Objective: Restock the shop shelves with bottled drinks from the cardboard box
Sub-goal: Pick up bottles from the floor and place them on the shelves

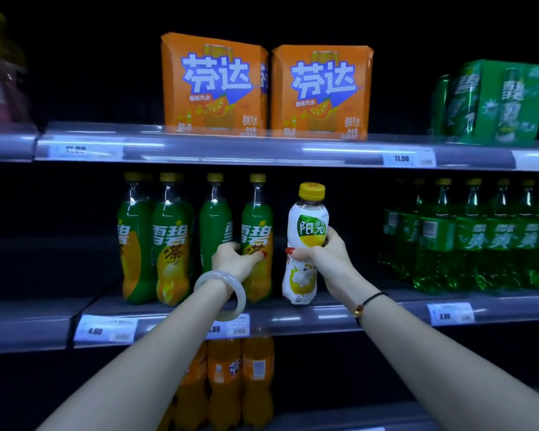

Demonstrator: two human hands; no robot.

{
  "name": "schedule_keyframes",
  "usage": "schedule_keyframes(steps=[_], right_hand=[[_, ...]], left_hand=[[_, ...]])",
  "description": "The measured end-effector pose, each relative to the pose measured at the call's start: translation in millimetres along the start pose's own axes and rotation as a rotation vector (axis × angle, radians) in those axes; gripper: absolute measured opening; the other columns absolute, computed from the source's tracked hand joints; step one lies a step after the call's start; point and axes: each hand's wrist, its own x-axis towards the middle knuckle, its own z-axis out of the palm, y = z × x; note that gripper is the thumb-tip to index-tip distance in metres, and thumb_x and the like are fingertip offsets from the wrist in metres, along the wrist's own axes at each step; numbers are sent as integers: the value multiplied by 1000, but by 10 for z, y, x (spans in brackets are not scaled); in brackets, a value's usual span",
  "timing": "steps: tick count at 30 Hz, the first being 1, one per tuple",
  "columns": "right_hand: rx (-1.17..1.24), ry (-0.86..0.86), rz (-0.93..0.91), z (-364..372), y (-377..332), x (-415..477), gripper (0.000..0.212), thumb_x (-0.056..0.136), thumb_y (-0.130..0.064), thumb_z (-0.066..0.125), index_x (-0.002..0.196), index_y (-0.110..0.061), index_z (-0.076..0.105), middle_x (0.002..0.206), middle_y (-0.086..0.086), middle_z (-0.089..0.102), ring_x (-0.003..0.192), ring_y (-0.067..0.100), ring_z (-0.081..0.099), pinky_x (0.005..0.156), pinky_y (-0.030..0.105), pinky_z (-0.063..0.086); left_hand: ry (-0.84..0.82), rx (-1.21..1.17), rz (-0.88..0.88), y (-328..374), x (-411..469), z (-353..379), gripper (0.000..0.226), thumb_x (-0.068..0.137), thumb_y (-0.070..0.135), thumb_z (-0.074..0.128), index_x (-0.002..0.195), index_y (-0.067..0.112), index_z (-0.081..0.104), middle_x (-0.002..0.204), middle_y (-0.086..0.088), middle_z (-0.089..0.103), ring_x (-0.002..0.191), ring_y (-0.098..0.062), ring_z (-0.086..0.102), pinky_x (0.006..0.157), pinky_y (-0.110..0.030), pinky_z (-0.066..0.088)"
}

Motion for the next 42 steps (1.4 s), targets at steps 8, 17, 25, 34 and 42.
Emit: schedule_keyframes(steps=[8,17,25,34,42], right_hand=[[10,60,10,-28,-46,-313,52,67,10,73,113,-5,52,97,9,66,82,20,64,62,26,49],[-97,39,150,74,205,-918,53,64,12,73,110,-6,53,102,13,67,93,29,65,72,34,53],[-140,-96,303,381,535,-1848,52,64,14,72,108,-7,53,101,12,67,86,23,64,66,31,51],[-151,-211,424,1187,936,-2874,60,62,11,75,114,-7,51,104,10,67,90,23,64,74,35,52],[-180,-378,437,2364,1137,-3327,68,61,7,79,119,-10,48,106,8,66,94,21,63,81,37,51]], left_hand=[[-4,134,91,-189,-139,-139,39,79,23,72,112,7,59,91,-3,61,83,-16,55,75,-25,42],[-216,272,147,-581,-679,-498,35,78,19,72,110,9,61,97,-3,62,91,-20,61,76,-30,49],[-470,540,-27,-1153,-1505,-1059,40,78,29,72,113,14,59,114,-3,62,102,-19,59,81,-30,51],[-374,509,-173,-1974,-2474,-1966,39,74,23,76,108,11,61,99,-4,63,92,-20,61,82,-30,49],[-306,504,-278,-2583,-2720,-3205,32,75,23,74,101,15,58,98,-5,63,93,-21,62,81,-30,52]])
